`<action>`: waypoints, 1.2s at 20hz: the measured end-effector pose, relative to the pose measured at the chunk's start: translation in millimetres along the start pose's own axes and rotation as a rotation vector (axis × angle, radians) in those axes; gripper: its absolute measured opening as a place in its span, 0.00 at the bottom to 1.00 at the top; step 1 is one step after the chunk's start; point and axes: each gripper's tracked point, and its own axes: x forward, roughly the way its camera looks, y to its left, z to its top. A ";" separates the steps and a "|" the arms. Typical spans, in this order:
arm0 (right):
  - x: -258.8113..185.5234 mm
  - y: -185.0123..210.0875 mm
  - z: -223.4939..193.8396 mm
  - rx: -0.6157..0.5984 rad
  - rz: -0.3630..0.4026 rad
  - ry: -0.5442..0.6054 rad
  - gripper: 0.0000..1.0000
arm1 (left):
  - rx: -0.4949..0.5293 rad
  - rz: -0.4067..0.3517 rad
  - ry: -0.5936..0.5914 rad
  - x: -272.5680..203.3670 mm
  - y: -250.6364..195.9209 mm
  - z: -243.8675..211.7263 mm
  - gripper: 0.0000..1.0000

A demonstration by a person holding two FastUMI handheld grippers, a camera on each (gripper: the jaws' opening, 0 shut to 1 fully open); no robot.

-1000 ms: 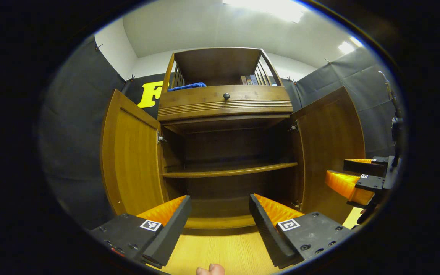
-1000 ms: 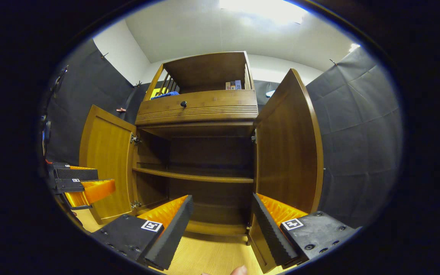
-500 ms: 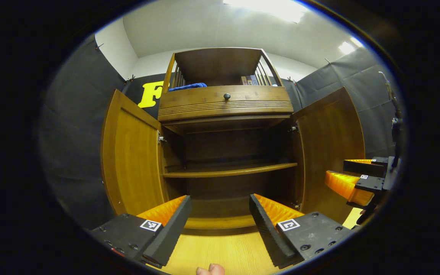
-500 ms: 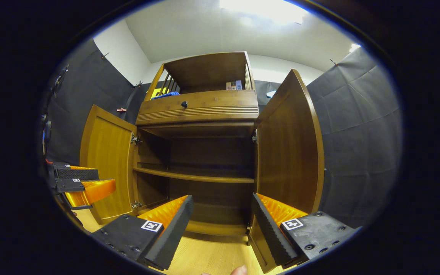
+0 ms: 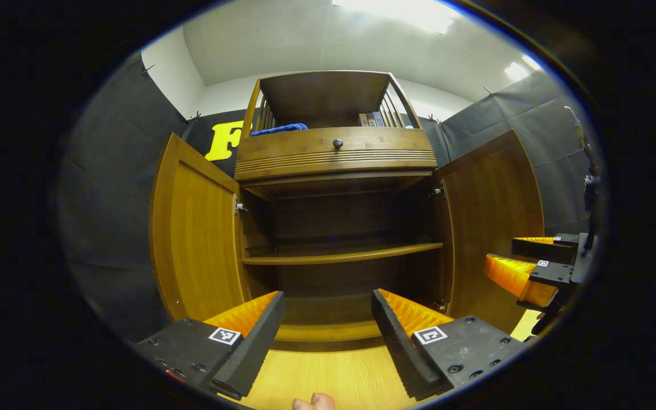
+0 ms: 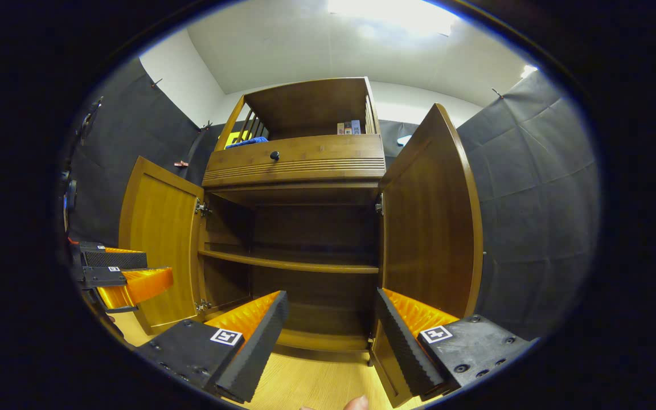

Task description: Open the right door of the double-door shoe cabinet with the right hand, and open the left door with the left hand.

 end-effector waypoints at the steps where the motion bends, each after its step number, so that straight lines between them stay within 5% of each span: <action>1: 0.0 0.0 0.4 -0.001 0.000 -0.001 0.97 | 0.000 0.001 0.000 0.0 -0.1 -0.2 0.94; 24: 4.4 6.5 1.5 -0.005 0.049 -0.023 0.98 | 0.005 0.033 0.023 0.6 4.0 -8.4 0.94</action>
